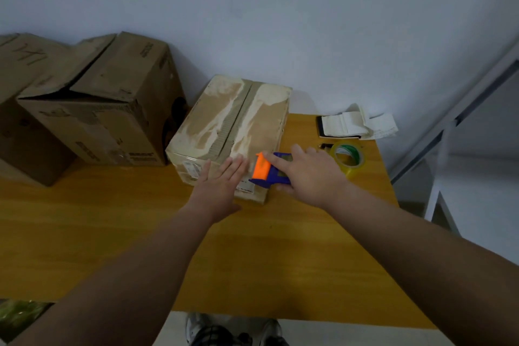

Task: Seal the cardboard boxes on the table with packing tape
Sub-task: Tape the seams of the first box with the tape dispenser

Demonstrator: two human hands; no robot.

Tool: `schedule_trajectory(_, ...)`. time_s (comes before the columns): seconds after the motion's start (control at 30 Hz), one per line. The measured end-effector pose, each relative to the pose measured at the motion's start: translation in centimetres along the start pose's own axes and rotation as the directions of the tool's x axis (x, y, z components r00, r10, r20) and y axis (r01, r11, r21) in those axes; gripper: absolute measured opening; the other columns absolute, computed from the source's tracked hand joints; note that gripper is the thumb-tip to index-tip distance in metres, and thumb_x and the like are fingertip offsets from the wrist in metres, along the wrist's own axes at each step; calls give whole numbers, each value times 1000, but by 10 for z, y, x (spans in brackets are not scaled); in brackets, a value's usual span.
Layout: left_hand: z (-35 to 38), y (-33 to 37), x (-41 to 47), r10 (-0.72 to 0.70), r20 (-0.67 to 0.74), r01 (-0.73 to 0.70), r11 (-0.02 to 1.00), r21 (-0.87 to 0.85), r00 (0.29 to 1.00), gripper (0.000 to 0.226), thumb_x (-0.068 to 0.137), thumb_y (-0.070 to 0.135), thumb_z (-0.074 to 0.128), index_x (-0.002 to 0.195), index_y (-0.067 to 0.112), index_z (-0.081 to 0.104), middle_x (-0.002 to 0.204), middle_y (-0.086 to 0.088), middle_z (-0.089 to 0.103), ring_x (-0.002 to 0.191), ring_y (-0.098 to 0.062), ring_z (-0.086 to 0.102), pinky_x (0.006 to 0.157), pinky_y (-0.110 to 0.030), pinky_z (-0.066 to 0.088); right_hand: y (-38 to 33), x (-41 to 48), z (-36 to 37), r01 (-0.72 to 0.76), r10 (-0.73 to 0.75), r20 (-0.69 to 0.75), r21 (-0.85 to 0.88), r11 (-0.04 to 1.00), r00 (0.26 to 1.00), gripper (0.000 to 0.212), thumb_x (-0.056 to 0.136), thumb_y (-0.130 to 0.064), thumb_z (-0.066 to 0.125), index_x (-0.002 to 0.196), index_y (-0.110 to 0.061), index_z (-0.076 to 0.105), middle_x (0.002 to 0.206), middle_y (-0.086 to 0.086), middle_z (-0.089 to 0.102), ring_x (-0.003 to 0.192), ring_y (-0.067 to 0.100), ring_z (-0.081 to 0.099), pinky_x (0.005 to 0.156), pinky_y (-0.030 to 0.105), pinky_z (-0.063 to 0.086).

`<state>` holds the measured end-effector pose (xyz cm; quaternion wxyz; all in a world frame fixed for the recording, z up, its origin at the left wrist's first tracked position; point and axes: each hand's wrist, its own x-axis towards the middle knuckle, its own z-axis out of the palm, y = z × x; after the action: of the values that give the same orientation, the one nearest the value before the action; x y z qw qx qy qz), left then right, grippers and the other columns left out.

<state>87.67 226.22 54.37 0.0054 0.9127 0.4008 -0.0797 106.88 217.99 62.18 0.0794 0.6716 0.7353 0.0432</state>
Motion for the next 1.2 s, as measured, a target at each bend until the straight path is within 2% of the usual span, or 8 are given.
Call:
schedule_trajectory(0.13, -1, 4, 0, -15, 1, 15, 1000, 4, 1000, 102, 85, 53, 58, 145, 28, -21, 155, 9, -21, 143, -10, -16, 112, -53, -11, 25, -22, -3, 63, -66, -37, -61, 996, 997, 77, 91, -62, 41, 147, -40, -6, 119, 11, 45, 100, 30, 51, 81, 39, 42)
schedule_trajectory(0.4, -3, 7, -1, -31, 16, 30, 1000, 8, 999, 94, 90, 50, 53, 146, 29, -19, 156, 8, -20, 143, -11, -13, 114, -54, -6, 29, -49, 22, -58, 57, 44, 24, 998, 997, 79, 91, -59, 45, 148, -41, -6, 123, 8, 43, 104, 26, 50, 81, 34, 41)
schedule_trajectory(0.67, -18, 28, 9, -61, 72, 52, 992, 117, 996, 90, 86, 65, 45, 144, 41, -19, 158, -8, -10, 146, -27, -1, 112, -54, -8, 30, -38, 23, -86, 86, 13, -19, 996, 996, 76, 90, -57, 47, 149, -39, 2, 119, 9, 46, 102, 28, 52, 78, 35, 40)
schedule_trajectory(0.77, -22, 32, 12, -74, 57, 64, 986, 157, 996, 89, 86, 67, 43, 144, 41, -18, 158, -13, -7, 145, -30, 2, 112, -54, -8, 30, -37, 21, -83, 84, 19, -32, 996, 996, 75, 91, -57, 47, 149, -38, 3, 122, 10, 46, 105, 29, 51, 81, 36, 41)
schedule_trajectory(0.9, -13, 37, 11, 81, -91, -68, 988, 138, 993, 87, 92, 50, 48, 149, 20, -11, 157, -6, -17, 143, -21, -17, 113, -40, -14, 23, -34, 15, -69, 68, -13, -100, 993, 998, 74, 91, -57, 47, 150, -37, 7, 124, 11, 43, 110, 30, 47, 89, 40, 37)
schedule_trajectory(1.0, -3, 39, 13, 77, -83, -80, 996, -35, 994, 83, 95, 38, 48, 149, 15, -10, 158, -2, -13, 144, -14, -13, 112, -30, -12, 24, -37, 11, -47, 46, -7, -113, 992, 999, 74, 91, -57, 47, 150, -37, 6, 127, 11, 41, 113, 30, 45, 93, 41, 35)
schedule_trajectory(1.07, 2, 36, 13, 63, -92, -71, 993, -92, 994, 80, 95, 34, 49, 150, 18, -8, 159, 0, -8, 144, -11, -10, 113, -29, -10, 29, -42, 9, -36, 35, -5, -90, 995, 999, 75, 92, -57, 45, 149, -39, 0, 130, 11, 39, 115, 30, 44, 96, 42, 35)
schedule_trajectory(1.2, 9, 32, 11, 54, -131, -58, 998, -24, 990, 73, 97, 34, 43, 150, 20, -5, 159, 3, -3, 144, -10, -5, 110, -36, -16, 47, -59, 12, 7, -5, 11, -100, 995, 1000, 79, 90, -59, 44, 146, -43, -9, 134, 11, 37, 117, 30, 44, 94, 40, 38)
